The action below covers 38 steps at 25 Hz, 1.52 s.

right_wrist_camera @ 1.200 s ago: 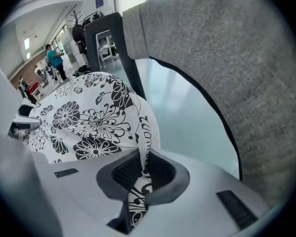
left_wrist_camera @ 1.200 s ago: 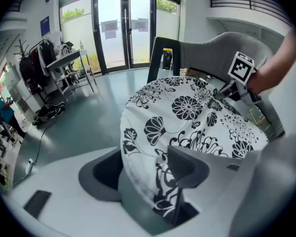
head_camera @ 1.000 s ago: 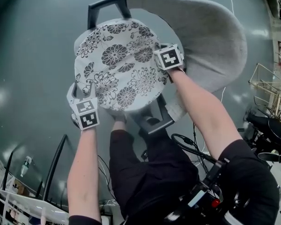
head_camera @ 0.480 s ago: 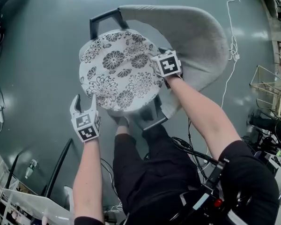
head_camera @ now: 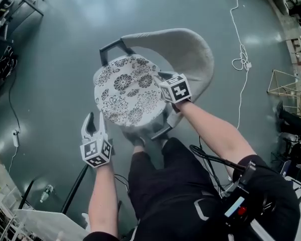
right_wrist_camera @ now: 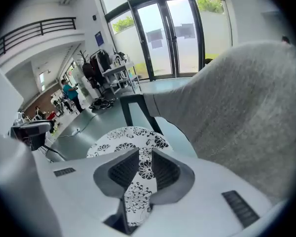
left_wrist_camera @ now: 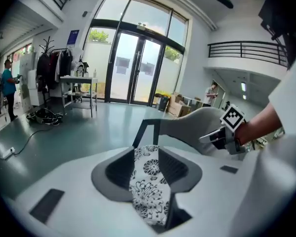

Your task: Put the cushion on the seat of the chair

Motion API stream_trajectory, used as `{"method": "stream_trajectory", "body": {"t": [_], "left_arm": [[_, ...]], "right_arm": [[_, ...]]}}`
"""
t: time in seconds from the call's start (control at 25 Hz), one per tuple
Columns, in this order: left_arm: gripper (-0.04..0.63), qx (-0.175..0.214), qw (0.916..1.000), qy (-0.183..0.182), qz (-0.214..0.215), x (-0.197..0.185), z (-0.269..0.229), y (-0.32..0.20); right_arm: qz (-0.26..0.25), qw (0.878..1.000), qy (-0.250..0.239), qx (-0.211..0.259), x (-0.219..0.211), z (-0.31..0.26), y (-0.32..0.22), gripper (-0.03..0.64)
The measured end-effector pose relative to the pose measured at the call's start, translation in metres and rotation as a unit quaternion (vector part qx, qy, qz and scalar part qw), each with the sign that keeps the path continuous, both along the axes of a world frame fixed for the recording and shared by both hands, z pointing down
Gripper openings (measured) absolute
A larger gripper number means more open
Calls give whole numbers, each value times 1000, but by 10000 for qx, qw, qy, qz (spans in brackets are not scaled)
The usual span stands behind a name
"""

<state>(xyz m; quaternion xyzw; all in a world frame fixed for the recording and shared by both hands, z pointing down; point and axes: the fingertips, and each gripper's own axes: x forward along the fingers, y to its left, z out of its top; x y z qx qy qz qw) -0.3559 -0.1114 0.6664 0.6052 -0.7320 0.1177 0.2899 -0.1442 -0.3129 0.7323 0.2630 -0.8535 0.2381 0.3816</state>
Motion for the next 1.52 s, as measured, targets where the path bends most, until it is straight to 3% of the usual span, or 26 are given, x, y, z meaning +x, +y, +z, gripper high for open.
{"method": "stream_trajectory", "body": {"t": [0.08,0.16,0.36,0.52,0.88,1.12,1.4,1.52], "left_arm": [[113,264,9996,51,44,4,-29,-4],[15,661,9976,78,184,13,-63,-8],[9,1400,9886,184,525,35,-136,-14],[9,1908,9767,379,902,49,-188,-9],[9,2399,9609,344,1341,65,-278,4],[8,2616,9584,-179,1129,69,-326,10],[9,2790,9576,121,701,67,-345,34],[9,2777,9589,-54,583,65,-349,42]], "right_arm": [[97,9995,-293,39,-2,-30,2,60],[110,9984,-550,63,-4,-59,6,49],[52,9940,-1055,294,-9,-128,11,31],[240,9883,-1473,310,-6,-186,21,23],[271,9749,-2015,911,3,-292,49,20],[26,9655,-2293,1234,4,-343,62,15],[-119,9555,-2507,1552,9,-368,80,11],[-139,9472,-2632,1825,12,-384,83,11]]}}
